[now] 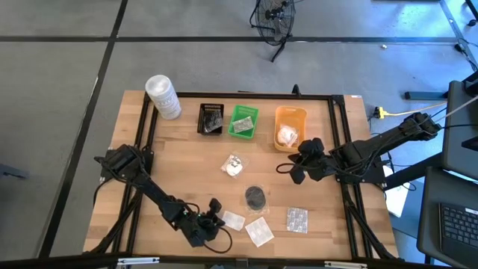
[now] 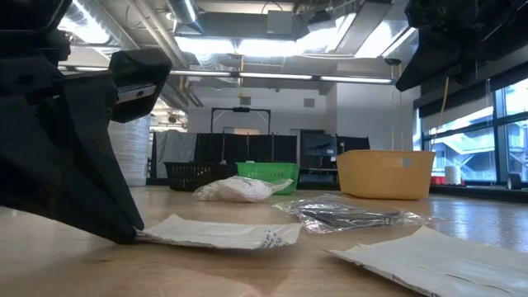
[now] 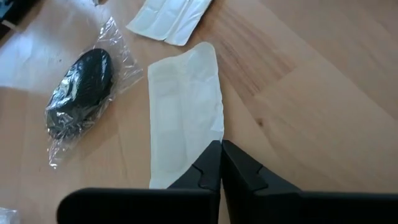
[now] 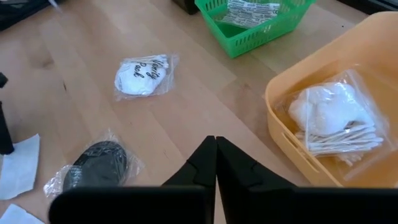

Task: Pick & Place Travel size toiletries
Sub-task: Put the white bandage pack into the green bin

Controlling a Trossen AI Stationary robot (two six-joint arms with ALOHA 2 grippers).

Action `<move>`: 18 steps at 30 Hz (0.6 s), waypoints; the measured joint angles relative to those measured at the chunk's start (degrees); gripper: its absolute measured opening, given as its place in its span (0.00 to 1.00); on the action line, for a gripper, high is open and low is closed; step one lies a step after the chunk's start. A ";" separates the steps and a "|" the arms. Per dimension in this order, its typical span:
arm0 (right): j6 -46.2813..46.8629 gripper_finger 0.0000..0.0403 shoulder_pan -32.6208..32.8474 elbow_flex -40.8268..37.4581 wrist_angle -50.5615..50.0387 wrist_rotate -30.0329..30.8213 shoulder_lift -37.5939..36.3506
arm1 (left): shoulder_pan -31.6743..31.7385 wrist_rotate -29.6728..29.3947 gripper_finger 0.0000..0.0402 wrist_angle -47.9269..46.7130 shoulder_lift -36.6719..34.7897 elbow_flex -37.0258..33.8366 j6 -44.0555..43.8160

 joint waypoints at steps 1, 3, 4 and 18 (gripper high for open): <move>0.00 0.04 0.00 0.00 0.17 -0.09 0.00 | 0.00 -0.03 0.01 -0.09 -0.22 -0.03 -0.29; -0.01 0.05 0.00 0.00 0.16 -0.10 0.00 | -0.01 -0.19 0.01 -0.53 -1.00 -0.05 -0.58; -0.01 0.05 0.00 0.00 0.16 -0.17 0.00 | -0.08 -0.41 0.01 -1.12 -1.47 -0.12 -0.53; -1.32 0.05 -0.02 0.00 0.52 -0.30 0.00 | 1.81 -11.55 0.01 -10.35 -12.79 -0.20 -0.31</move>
